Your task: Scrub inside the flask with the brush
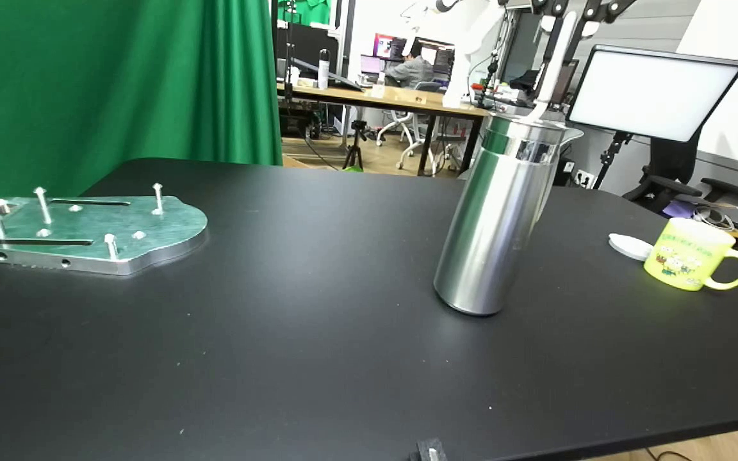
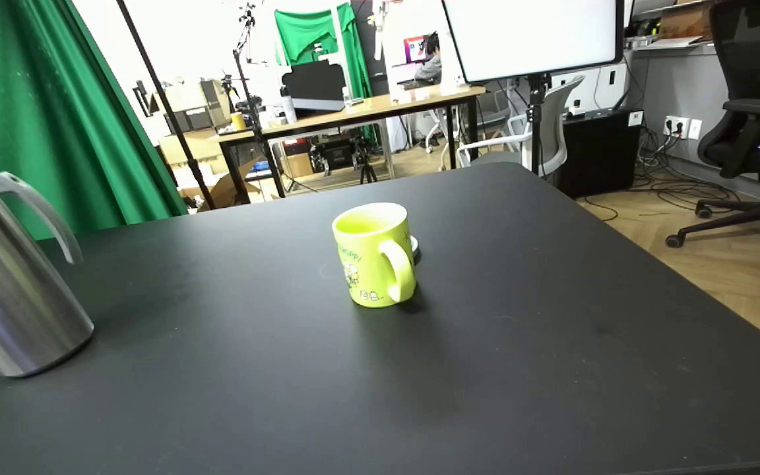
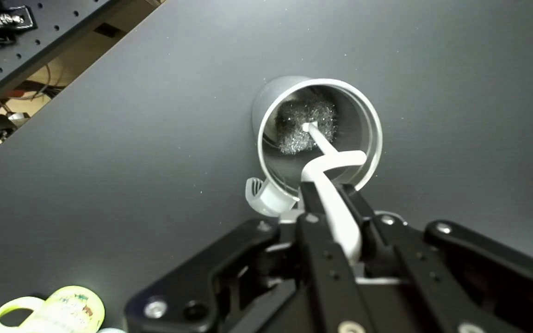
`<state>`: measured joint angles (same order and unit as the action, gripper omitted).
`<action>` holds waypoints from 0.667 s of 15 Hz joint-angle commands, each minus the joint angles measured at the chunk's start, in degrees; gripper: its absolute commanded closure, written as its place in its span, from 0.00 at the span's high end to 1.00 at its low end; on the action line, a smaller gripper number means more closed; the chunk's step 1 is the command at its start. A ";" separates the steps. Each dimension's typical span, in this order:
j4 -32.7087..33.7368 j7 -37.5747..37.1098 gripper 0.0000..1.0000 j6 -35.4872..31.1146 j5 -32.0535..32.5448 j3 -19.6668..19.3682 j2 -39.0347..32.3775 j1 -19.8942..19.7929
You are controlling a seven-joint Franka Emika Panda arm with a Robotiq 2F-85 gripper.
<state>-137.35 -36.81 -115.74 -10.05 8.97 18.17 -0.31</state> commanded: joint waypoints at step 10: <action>1.61 -2.06 0.04 8.32 1.09 1.37 7.07 2.74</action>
<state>-135.80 -37.04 -111.66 -9.80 9.75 19.56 1.64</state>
